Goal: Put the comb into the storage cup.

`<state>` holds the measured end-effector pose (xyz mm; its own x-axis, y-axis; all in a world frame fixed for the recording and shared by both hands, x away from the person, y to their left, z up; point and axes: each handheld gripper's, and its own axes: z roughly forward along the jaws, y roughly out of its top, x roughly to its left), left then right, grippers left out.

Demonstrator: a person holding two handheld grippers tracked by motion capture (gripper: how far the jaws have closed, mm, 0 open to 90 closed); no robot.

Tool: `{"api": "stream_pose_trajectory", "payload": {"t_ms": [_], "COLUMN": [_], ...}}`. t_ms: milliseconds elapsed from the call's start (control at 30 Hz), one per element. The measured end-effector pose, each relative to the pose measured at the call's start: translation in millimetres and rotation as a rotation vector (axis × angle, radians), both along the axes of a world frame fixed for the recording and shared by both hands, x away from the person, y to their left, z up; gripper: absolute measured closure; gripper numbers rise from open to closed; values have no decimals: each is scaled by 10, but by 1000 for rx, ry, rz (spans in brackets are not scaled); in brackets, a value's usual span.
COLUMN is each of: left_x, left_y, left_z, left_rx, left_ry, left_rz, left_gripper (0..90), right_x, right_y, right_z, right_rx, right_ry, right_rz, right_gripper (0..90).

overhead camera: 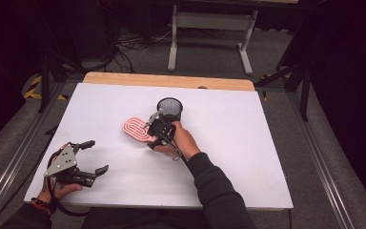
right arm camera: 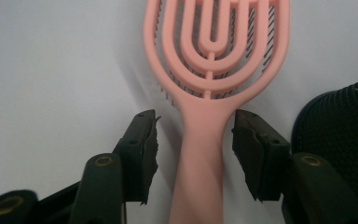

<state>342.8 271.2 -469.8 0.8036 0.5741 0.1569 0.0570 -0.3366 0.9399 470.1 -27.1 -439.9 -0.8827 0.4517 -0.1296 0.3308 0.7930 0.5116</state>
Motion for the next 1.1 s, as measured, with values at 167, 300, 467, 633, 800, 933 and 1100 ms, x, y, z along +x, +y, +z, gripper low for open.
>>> {"api": "stream_pose_trajectory", "payload": {"t_ms": [167, 300, 467, 633, 800, 933, 1100], "left_x": [5, 6, 8, 19, 20, 23, 26], "left_y": [10, 2, -1, 5, -1, 0, -1], "left_z": [2, -2, -5, -8, -8, -6, -6], "left_rx": [-5, -5, -4, -11, -6, -13, -17], "left_ry": [2, 7, 11, 13, 16, 14, 16], "left_rz": [0, -1, 0, 11, 12, 27, 34], "left_gripper": [58, 58, 59, 60, 60, 61, 62], "right_x": [44, 62, 86, 80, 22, -9, -56], "right_y": [27, 41, 42, 38, 40, 11, -56], "right_z": [-59, -83, -85, -86, -92, -50, 11], "right_rx": [-20, -36, -20, -19, 5, 39, 92], "right_ry": [16, 14, 37, 32, -16, -58, -97], "right_rz": [-5, -9, 0, 12, 8, -5, -18], "right_gripper": [580, 624, 686, 691, 693, 693, 693]}}
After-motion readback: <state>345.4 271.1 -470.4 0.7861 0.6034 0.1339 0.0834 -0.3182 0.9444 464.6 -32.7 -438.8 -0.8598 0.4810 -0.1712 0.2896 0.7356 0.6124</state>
